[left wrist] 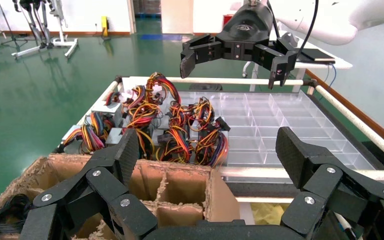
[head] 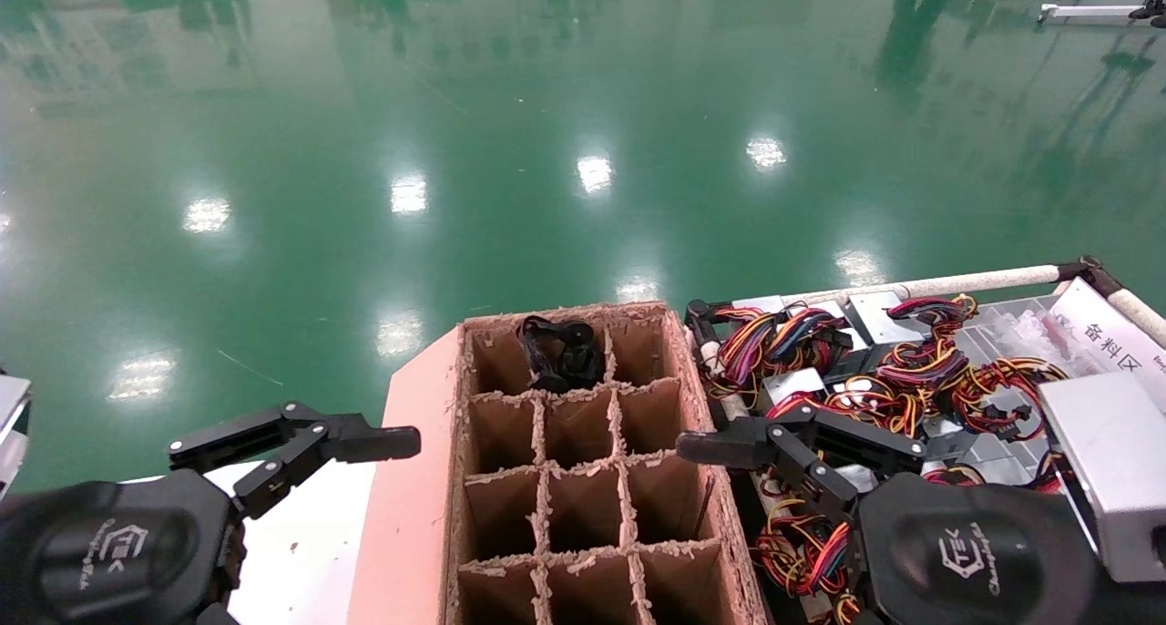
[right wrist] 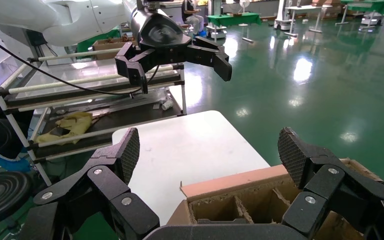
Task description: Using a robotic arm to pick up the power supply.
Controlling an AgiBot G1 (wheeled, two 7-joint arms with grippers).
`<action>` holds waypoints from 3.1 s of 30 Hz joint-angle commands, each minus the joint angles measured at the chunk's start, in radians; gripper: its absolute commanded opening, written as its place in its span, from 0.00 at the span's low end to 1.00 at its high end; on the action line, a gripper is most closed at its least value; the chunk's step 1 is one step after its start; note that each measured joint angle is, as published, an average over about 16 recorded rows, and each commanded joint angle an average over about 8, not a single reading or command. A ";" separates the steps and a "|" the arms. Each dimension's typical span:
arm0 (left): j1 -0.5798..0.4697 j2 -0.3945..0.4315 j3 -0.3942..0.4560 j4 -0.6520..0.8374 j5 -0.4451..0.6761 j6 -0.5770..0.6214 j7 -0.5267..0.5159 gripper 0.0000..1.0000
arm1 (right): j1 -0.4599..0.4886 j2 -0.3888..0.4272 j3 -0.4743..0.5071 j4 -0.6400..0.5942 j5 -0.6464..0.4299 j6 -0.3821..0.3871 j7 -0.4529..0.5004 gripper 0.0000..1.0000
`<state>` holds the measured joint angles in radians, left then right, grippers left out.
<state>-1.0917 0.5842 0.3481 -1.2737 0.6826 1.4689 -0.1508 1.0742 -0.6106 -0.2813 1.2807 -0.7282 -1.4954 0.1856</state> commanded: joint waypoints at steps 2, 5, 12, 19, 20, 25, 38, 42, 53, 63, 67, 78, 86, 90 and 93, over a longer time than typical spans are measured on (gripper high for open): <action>0.000 0.000 0.000 0.000 0.000 0.000 0.000 1.00 | 0.000 0.000 0.000 0.000 0.000 0.000 0.000 1.00; 0.000 0.000 0.000 0.000 0.000 0.000 0.000 1.00 | 0.000 0.000 0.000 0.000 0.000 0.000 0.000 1.00; 0.000 0.000 0.000 0.000 0.000 0.000 0.000 1.00 | 0.000 0.000 0.000 0.000 0.000 0.000 0.000 1.00; 0.000 0.000 0.000 0.000 0.000 0.000 0.000 1.00 | 0.000 0.000 0.000 0.000 0.000 0.000 0.000 1.00; 0.000 0.000 0.000 0.000 0.000 0.000 0.000 1.00 | 0.000 0.000 0.000 0.000 0.000 0.000 0.000 1.00; 0.000 0.000 0.000 0.000 0.000 0.000 0.000 1.00 | 0.000 0.000 0.000 0.000 0.000 0.000 0.000 1.00; 0.000 0.000 0.000 0.000 0.000 0.000 0.000 0.00 | 0.000 0.000 0.000 0.000 0.000 0.000 0.000 1.00; 0.000 0.000 0.000 0.000 0.000 0.000 0.000 0.00 | 0.000 0.000 0.000 0.000 0.000 0.000 0.000 1.00; 0.000 0.000 0.000 0.000 0.000 0.000 0.000 0.00 | 0.000 0.000 0.000 0.000 0.000 0.000 0.000 1.00; 0.000 0.000 0.000 0.000 0.000 0.000 0.000 0.00 | 0.075 -0.039 -0.034 -0.065 -0.097 0.019 -0.025 1.00; 0.000 0.000 0.000 0.000 0.000 0.000 0.000 0.00 | 0.202 -0.121 -0.103 -0.183 -0.240 0.014 -0.061 1.00; 0.000 0.000 0.000 0.001 0.000 0.000 0.000 0.00 | 0.490 -0.423 -0.244 -0.713 -0.534 0.114 -0.288 1.00; 0.000 0.000 0.001 0.001 0.000 0.000 0.000 0.00 | 0.559 -0.584 -0.238 -1.002 -0.559 0.288 -0.398 1.00; 0.000 0.000 0.001 0.001 0.000 0.000 0.000 0.00 | 0.574 -0.634 -0.217 -1.101 -0.530 0.325 -0.430 1.00; 0.000 0.000 0.001 0.001 0.000 0.000 0.000 0.00 | 0.578 -0.664 -0.200 -1.157 -0.505 0.344 -0.445 1.00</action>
<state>-1.0921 0.5841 0.3488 -1.2731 0.6823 1.4691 -0.1503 1.6474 -1.2721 -0.4826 0.1366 -1.2354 -1.1555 -0.2532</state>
